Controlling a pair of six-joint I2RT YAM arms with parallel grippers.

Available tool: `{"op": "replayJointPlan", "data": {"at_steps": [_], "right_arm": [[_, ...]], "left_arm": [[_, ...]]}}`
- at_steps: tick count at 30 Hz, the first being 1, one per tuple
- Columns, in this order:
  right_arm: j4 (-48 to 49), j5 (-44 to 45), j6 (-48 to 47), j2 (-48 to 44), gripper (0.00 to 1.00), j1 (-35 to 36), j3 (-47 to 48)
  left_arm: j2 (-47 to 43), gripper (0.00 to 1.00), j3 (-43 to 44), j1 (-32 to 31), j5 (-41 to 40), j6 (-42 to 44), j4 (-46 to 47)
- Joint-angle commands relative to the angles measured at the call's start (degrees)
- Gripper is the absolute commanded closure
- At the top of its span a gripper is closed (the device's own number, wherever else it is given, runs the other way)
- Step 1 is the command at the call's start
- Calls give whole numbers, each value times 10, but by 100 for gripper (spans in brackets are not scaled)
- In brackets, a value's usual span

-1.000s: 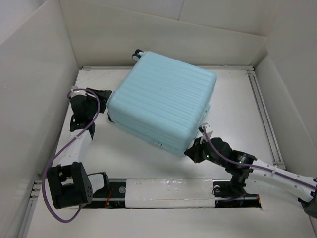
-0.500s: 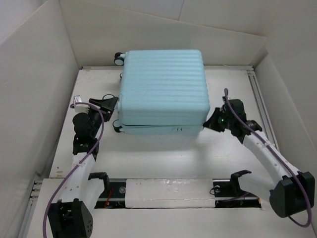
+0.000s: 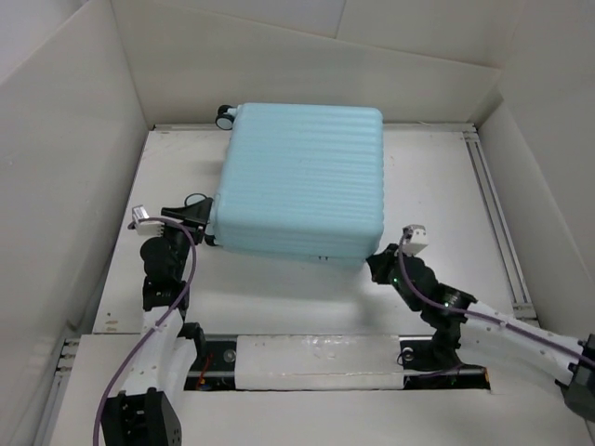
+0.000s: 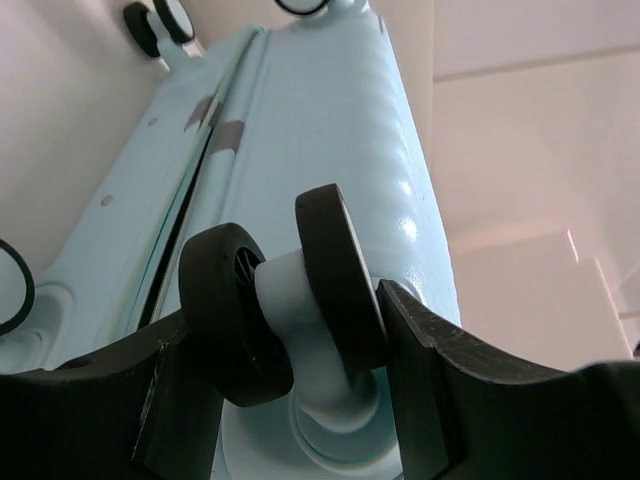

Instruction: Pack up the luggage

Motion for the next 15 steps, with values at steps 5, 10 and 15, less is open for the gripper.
{"op": "replayJointPlan", "data": {"at_steps": [5, 10, 15], "right_arm": [[144, -123, 0, 258, 100, 62, 307], [118, -164, 0, 294, 100, -67, 356], [39, -269, -49, 287, 100, -235, 417]], "left_arm": [[-43, 100, -36, -35, 181, 95, 13], [-72, 100, -36, -35, 208, 88, 13], [-85, 100, -36, -35, 240, 82, 13]]}}
